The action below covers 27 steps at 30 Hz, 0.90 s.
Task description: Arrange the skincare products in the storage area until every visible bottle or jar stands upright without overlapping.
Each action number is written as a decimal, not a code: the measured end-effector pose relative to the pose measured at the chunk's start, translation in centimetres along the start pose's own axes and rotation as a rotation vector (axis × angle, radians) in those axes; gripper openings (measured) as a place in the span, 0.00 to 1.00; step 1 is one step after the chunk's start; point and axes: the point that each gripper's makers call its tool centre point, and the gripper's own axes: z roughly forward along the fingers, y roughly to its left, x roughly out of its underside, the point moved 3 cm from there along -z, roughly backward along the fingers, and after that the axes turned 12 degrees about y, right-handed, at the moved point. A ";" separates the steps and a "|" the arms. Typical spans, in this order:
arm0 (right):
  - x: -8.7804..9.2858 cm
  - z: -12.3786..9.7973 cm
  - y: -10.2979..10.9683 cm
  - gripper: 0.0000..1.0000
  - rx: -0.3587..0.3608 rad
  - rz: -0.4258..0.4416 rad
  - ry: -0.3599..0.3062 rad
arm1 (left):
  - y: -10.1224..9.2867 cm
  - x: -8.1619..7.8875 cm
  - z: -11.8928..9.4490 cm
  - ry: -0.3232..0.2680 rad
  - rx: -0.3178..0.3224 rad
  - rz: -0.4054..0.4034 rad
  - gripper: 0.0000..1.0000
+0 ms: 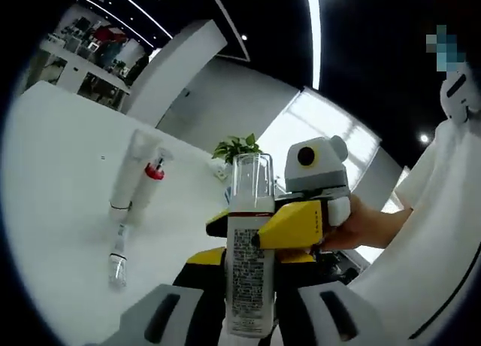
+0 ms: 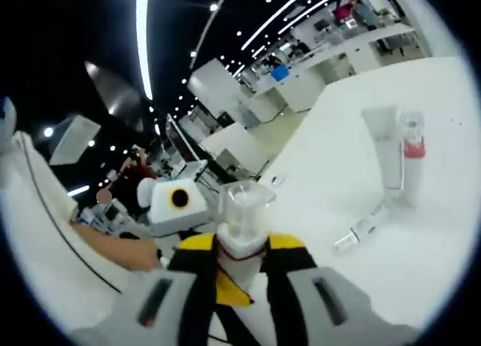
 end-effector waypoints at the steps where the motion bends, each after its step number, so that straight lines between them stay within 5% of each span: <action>1: 0.1 -0.1 0.0 0.23 0.005 -0.001 0.003 | 0.0 0.1 0.0 0.017 -0.010 0.023 0.22; 18: -0.8 -0.7 0.1 0.24 0.046 -0.004 -0.024 | -0.3 -1.1 -0.6 -0.114 -0.026 -0.022 0.22; 27: 0.0 -0.6 0.7 0.21 0.068 -0.084 0.024 | -0.4 -0.3 -0.1 -0.057 -0.066 -0.001 0.24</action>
